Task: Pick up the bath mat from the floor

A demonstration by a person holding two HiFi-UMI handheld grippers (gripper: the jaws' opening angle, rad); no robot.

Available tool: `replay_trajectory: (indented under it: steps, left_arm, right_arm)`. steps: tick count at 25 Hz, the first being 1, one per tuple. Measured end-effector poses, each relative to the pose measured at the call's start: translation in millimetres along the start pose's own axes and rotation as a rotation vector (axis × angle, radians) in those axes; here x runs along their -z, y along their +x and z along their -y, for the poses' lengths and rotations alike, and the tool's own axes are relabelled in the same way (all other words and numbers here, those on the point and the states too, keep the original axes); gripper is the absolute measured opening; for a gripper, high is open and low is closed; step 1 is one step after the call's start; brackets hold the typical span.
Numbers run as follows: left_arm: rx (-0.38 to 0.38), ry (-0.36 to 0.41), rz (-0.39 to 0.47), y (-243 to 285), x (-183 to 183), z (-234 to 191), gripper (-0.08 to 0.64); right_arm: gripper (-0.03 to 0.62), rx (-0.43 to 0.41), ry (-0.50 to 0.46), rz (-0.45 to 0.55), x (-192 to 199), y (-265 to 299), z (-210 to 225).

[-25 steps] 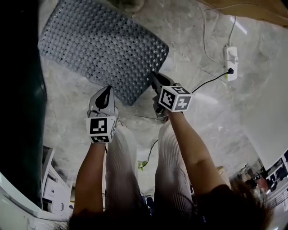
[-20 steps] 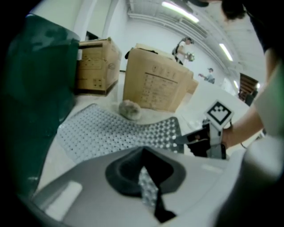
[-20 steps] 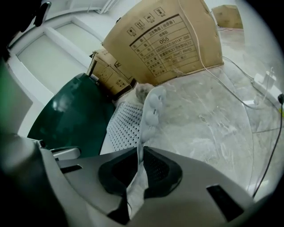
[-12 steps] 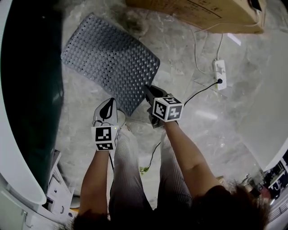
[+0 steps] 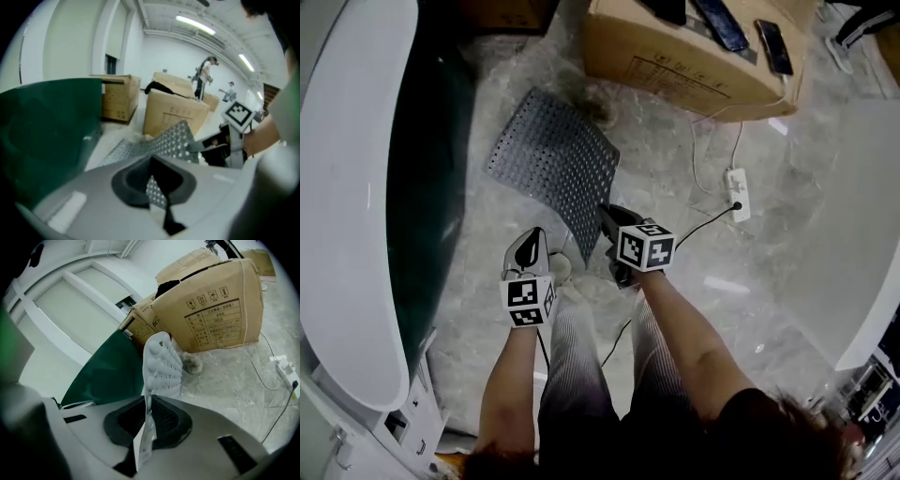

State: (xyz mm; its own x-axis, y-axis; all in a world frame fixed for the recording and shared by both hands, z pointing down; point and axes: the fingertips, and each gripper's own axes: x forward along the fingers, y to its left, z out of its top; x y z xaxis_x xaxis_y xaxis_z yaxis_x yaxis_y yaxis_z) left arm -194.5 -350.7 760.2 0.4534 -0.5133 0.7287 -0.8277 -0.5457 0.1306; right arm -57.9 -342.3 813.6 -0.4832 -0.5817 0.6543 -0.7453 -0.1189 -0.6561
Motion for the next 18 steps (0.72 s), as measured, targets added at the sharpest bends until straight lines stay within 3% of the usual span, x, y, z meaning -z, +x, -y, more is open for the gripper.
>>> replay_trajectory:
  steps: [8, 14, 18]
  left_arm:
    - [-0.039, -0.047, 0.066, -47.7, -54.7, -20.3, 0.006]
    - [-0.047, -0.100, 0.091, -89.5, -84.0, -19.4, 0.006]
    - [-0.047, -0.130, 0.126, -122.6, -101.3, -15.2, 0.006]
  right_arm:
    - [0.017, -0.051, -0.061, -0.003, -46.9, -36.4, -68.1]
    - [0.017, -0.089, 0.009, 0.012, -65.4, -64.7, -110.6]
    - [0.017, -0.114, 0.005, 0.024, -73.6, -83.1, -140.6]
